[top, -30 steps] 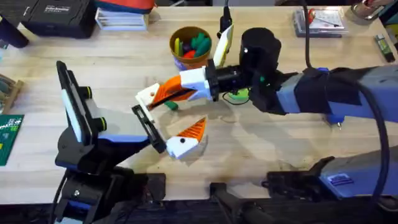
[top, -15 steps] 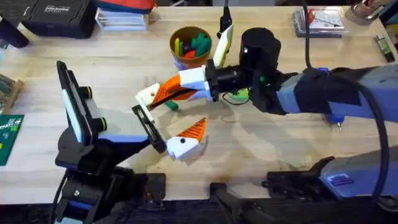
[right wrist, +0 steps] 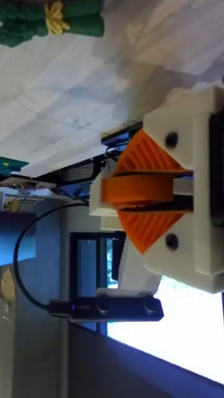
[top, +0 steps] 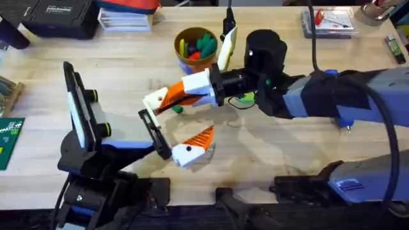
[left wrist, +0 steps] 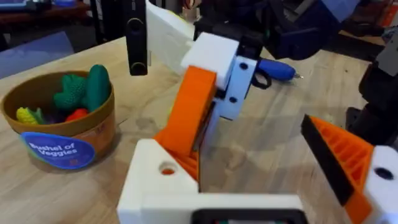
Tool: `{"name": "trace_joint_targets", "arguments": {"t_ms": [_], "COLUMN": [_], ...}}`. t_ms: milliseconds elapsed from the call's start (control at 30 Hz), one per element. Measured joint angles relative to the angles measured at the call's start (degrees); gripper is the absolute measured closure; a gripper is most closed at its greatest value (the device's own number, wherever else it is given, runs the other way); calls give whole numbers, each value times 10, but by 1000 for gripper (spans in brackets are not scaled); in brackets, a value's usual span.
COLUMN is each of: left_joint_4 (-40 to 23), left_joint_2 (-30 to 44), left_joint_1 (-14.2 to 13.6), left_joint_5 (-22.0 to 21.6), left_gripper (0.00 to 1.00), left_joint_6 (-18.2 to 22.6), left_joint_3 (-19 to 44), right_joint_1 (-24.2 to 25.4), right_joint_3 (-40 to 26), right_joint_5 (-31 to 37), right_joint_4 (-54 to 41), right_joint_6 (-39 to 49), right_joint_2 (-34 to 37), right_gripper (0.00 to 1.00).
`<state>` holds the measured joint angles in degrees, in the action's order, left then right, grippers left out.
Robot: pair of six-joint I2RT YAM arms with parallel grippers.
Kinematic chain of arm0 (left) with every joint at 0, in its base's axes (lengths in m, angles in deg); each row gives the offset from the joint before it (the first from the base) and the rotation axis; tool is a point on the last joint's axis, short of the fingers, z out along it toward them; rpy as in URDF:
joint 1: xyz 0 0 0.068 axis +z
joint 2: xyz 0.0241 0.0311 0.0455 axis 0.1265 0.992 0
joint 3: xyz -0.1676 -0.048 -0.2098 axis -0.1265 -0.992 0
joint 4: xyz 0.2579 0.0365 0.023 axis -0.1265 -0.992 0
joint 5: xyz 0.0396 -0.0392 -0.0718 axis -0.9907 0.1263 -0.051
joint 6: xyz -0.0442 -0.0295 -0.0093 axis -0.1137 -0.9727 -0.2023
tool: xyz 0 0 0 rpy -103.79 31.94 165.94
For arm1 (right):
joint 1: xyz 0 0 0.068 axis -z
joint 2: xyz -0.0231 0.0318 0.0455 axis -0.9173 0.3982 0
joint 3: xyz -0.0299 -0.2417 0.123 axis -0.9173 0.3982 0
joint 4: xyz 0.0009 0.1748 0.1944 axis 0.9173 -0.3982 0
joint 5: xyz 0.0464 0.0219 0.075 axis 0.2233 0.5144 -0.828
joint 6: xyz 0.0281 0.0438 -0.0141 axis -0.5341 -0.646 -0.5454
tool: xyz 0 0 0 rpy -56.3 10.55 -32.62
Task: Pick up the gripper from the table and insert it into the empty holder that is missing its gripper. Then pick up a screw, insert it into the mounting hole, and use the screwdriver to tighten it. Finally, clean up the table by picking up the vegetable and placing it into the bucket.
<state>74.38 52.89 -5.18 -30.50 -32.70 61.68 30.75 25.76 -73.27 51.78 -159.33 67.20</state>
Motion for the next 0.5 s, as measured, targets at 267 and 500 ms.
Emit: {"name": "trace_joint_targets", "arguments": {"t_ms": [267,500], "left_joint_4": [-1,-3], "left_joint_2": [0,0], "left_joint_1": [-1,-7], "left_joint_5": [9,31], "left_gripper": [15,15], "left_joint_6": [0,0], "left_joint_3": [0,0], "right_joint_1": [2,8], "right_joint_3": [0,0], "right_joint_5": [-25,-51], "right_joint_4": [0,3], "right_joint_6": [1,1], "right_joint_2": [0,0], "right_gripper": [698,516]}}
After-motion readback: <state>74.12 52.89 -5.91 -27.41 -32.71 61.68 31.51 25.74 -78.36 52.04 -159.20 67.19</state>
